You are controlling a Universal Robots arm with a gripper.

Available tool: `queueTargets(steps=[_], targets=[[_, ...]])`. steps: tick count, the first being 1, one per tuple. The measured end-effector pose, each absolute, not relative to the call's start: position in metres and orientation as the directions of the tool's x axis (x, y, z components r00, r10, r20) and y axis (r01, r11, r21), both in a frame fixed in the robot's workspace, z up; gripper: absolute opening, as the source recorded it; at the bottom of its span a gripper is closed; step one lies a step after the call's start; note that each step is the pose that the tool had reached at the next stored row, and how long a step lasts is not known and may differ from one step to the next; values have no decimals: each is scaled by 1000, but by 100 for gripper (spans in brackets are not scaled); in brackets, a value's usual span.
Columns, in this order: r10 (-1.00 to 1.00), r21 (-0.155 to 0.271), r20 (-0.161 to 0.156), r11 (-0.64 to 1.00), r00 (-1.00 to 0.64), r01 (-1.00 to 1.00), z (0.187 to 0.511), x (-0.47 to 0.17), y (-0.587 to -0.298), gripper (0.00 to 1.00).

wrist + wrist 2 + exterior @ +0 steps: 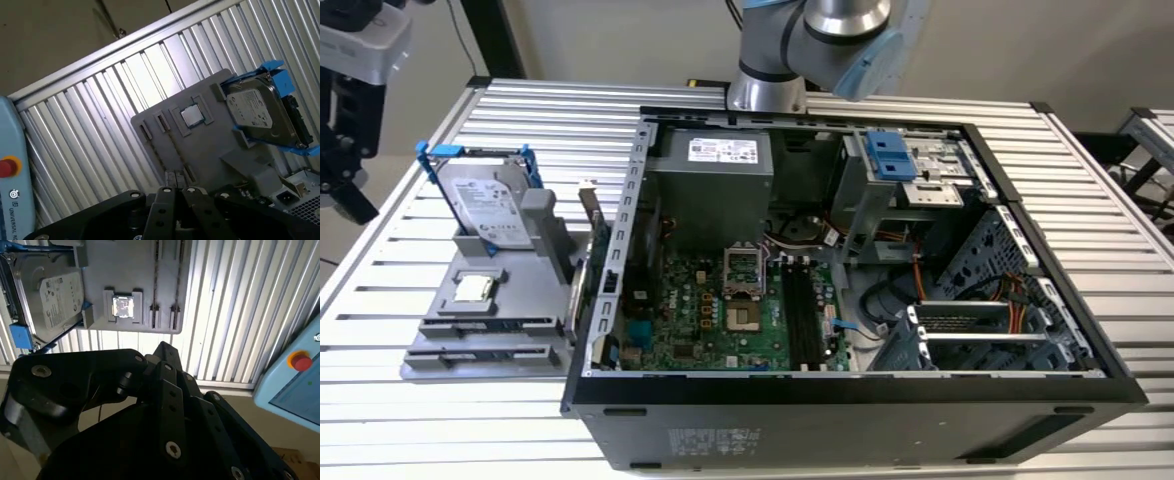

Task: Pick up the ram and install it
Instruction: 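Pick up the ram and move it above insertion slot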

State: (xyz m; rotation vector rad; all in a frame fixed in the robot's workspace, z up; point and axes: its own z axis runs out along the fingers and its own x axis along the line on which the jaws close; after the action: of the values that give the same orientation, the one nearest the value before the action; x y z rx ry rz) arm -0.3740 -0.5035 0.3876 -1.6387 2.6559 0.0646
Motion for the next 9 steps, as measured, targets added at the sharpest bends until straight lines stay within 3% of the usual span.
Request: queueTargets(steps=[9], targets=[[-942,21,-40,334,-334,-943,388,-374,-504,0]])
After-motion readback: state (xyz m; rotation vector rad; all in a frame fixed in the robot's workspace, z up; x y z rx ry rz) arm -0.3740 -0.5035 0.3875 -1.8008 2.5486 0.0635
